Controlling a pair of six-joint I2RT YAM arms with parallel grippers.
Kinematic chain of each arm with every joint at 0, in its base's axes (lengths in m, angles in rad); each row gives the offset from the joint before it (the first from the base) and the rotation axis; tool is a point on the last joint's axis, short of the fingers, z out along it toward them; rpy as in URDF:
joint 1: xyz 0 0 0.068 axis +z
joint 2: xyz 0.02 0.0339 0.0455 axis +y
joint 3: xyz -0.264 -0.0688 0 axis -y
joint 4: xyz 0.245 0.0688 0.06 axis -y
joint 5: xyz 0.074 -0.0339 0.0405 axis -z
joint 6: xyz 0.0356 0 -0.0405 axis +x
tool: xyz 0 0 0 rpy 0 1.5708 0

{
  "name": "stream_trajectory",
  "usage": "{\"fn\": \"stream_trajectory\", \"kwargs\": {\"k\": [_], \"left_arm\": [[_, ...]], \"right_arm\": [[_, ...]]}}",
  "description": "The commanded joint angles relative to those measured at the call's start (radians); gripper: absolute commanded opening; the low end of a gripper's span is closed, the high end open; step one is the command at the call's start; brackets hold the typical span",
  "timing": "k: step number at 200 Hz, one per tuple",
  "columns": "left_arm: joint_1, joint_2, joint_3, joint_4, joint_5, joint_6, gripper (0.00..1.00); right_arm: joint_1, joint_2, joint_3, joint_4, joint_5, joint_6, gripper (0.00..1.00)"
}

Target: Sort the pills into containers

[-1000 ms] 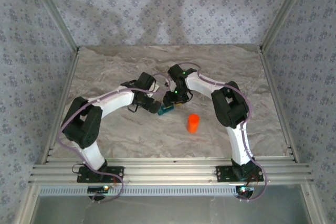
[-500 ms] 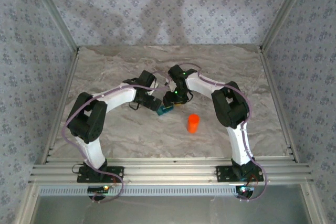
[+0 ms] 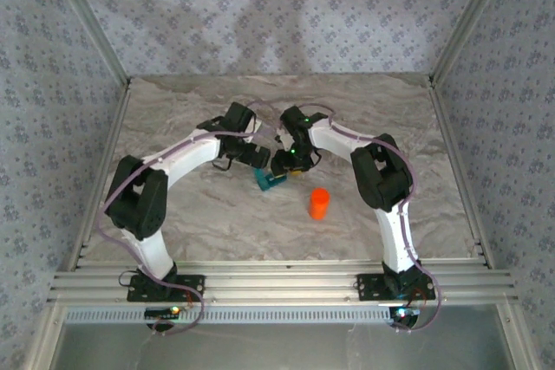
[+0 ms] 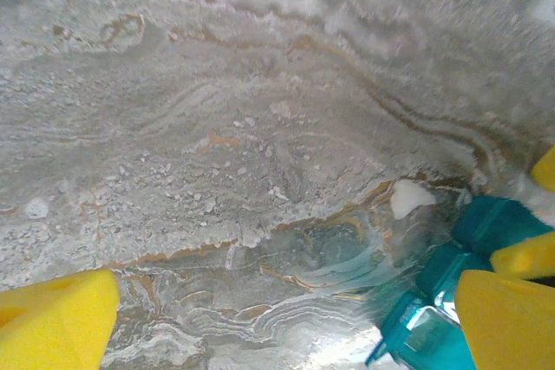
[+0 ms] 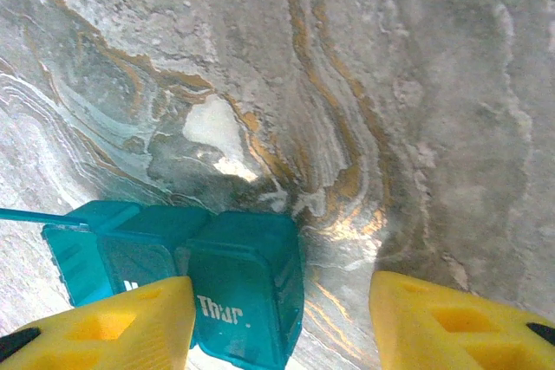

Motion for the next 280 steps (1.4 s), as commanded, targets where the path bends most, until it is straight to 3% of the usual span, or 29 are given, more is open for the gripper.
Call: {"fn": "stream_trajectory", "kwargs": {"k": [1,88,141,174,203,252,280], "left_arm": [[0.014,-0.079,0.025,0.001,0.042,-0.066,0.99],[0.027,-0.230,-0.150,0.121,0.202,-0.260,0.99],[0.026,-0.258,-0.268,0.222,0.326,-0.344,0.99],[0.016,-0.271,-0.333,0.256,0.351,-0.355,0.99],[0.005,-0.269,-0.377,0.287,0.360,-0.357,0.99],[-0.035,-0.228,-0.394,0.328,0.374,-0.361,0.99],[-0.066,-0.188,-0.385,0.350,0.369,-0.372,0.99]], "right_arm": [[-0.024,-0.017,0.033,-0.086,0.032,0.021,0.58],[-0.062,-0.156,0.070,-0.144,0.102,0.027,0.64],[-0.084,-0.307,-0.019,-0.131,0.171,0.050,0.79],[-0.093,-0.391,-0.067,-0.129,0.234,0.058,0.97],[-0.097,-0.468,-0.102,-0.125,0.347,0.062,1.00],[-0.103,-0.545,-0.108,-0.170,0.652,0.055,1.00],[-0.116,-0.573,-0.123,-0.186,0.703,0.053,1.00]]}}
